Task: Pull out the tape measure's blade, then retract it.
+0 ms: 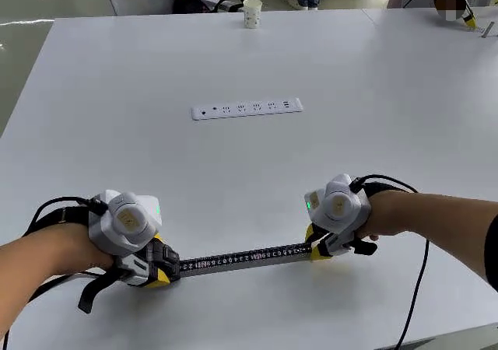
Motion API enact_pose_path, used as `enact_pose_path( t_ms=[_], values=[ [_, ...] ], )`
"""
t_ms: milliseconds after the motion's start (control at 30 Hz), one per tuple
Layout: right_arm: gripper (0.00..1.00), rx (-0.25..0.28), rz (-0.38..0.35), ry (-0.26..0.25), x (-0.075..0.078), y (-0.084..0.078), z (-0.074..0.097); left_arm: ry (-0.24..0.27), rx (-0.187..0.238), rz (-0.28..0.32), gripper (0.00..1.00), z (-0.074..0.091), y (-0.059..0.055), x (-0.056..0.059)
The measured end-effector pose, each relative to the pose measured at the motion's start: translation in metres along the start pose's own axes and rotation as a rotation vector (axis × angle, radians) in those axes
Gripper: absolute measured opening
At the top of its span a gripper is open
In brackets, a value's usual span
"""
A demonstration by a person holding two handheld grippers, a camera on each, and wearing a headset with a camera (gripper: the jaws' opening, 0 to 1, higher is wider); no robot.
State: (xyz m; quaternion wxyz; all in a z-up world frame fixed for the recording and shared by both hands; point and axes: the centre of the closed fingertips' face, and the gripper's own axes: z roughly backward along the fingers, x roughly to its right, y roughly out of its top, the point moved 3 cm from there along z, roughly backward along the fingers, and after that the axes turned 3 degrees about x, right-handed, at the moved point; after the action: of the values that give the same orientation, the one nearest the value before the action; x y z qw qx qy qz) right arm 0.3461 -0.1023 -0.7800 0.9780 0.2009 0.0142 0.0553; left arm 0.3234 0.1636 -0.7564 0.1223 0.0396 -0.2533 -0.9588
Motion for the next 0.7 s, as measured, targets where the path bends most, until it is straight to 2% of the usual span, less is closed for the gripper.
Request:
enact_pose_path(
  t_ms=[100, 200, 333, 367, 467, 567, 700],
  values=[
    [0.2, 0.004, -0.003, -0.01, 0.002, 0.001, 0.0, 0.01, 0.001, 0.01, 0.41, 0.004, -0.001, -0.004],
    [0.21, 0.008, 0.002, -0.012, 0.003, 0.002, 0.002, 0.012, 0.013, 0.014, 0.44, 0.006, 0.001, -0.006],
    [0.27, 0.002, -0.03, -0.007, 0.003, -0.002, 0.005, 0.005, 0.017, 0.015, 0.52, 0.007, 0.006, -0.003],
    [0.29, 0.015, -0.032, -0.004, 0.002, 0.0, 0.007, -0.001, 0.014, 0.016, 0.53, 0.007, 0.008, -0.002],
    [0.32, 0.021, -0.043, -0.003, 0.0, -0.001, 0.008, -0.039, 0.021, 0.03, 0.59, 0.007, 0.012, 0.005],
    [0.33, 0.025, -0.037, 0.0, -0.002, -0.001, 0.01, -0.042, 0.009, 0.033, 0.61, 0.006, 0.011, 0.007],
    [0.35, 0.03, -0.043, 0.002, -0.004, 0.0, 0.011, -0.026, 0.02, 0.06, 0.66, 0.011, 0.013, 0.008]
  ],
)
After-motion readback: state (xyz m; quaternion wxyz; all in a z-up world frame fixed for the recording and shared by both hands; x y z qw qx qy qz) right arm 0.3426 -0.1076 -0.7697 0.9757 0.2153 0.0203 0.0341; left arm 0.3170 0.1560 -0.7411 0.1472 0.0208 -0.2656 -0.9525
